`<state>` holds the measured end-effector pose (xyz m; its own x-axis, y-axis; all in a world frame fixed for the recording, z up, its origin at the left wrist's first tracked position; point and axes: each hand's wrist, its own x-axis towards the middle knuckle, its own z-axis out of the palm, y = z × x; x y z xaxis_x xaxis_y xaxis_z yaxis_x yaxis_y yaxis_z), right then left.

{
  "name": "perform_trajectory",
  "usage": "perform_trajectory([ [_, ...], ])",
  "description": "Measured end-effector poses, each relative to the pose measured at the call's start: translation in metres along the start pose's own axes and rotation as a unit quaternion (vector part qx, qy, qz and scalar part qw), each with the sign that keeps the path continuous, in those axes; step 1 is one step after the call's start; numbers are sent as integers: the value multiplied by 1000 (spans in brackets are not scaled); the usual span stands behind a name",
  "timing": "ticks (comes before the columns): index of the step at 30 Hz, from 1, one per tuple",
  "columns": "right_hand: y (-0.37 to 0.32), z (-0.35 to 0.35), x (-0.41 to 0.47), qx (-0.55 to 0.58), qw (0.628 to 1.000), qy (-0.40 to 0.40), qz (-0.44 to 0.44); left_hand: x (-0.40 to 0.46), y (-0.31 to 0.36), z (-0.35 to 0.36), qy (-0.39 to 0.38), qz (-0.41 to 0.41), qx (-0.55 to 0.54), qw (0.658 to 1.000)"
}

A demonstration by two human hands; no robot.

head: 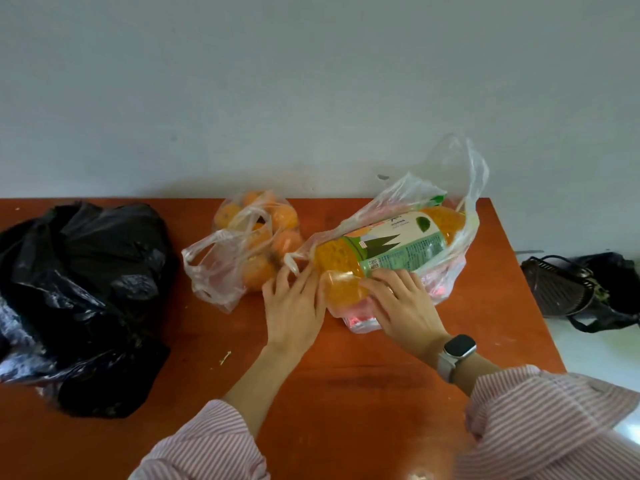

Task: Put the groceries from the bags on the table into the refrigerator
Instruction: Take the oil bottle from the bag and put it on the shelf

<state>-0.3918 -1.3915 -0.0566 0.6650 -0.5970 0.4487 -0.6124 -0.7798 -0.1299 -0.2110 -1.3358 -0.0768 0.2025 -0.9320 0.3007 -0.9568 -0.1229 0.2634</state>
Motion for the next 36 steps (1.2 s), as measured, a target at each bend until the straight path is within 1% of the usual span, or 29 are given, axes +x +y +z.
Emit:
perform_trajectory([
  [2,3,0,-6,11,1000,-18,2,-11,0,7,11,32,-1,999],
  [4,9,3,-16,-5,999,-45,-29,-18,-4,14,-14,37,3,999],
  [6,17,10,-29,-45,993,-97,-54,-22,-11,21,-85,7,22,996],
  [8,24,12,-37,-58,984,-169,-17,-21,-20,27,-189,-45,28,981],
  [10,30,10,-42,-51,980,-190,7,-13,-28,29,-290,-83,-6,954],
  [11,32,6,-43,-35,981,-190,15,-9,-29,27,-314,-90,-35,945],
  [12,34,1,-43,-7,981,-191,31,-7,-28,22,-319,-98,-54,941],
  [13,35,-4,-44,24,980,-190,47,-4,-26,13,-292,-105,-72,948],
  [16,40,-19,-43,53,983,-161,65,1,-12,-12,-124,-118,-102,980],
  [19,47,-35,-30,41,995,-76,42,15,5,-28,19,-78,-96,992],
  [20,52,-41,-22,32,998,-42,27,23,13,-33,42,-62,-97,992],
  [21,58,-47,-13,14,1000,-11,14,32,23,-37,47,-47,-99,993],
  [23,76,-62,6,-40,999,17,20,52,45,-43,28,-11,-107,994],
  [25,99,-71,16,-88,993,-8,75,70,70,-45,-26,29,-115,993],
  [27,124,-75,17,-106,983,-59,140,87,97,-42,-90,69,-116,987],
  [29,145,-74,13,-64,971,-94,212,102,122,-32,-133,101,-84,982],
  [31,165,-72,9,52,942,-81,322,116,139,-20,-157,119,-26,980],
  [32,172,-72,7,113,925,-66,356,121,146,-14,-164,120,-3,979],
  [33,180,-70,4,156,918,-45,362,126,151,-9,-174,120,11,977],
  [34,185,-68,2,180,919,-24,350,130,156,-3,-186,121,17,975],
  [36,196,-63,-3,180,935,-16,305,136,166,7,-215,133,17,967],
])
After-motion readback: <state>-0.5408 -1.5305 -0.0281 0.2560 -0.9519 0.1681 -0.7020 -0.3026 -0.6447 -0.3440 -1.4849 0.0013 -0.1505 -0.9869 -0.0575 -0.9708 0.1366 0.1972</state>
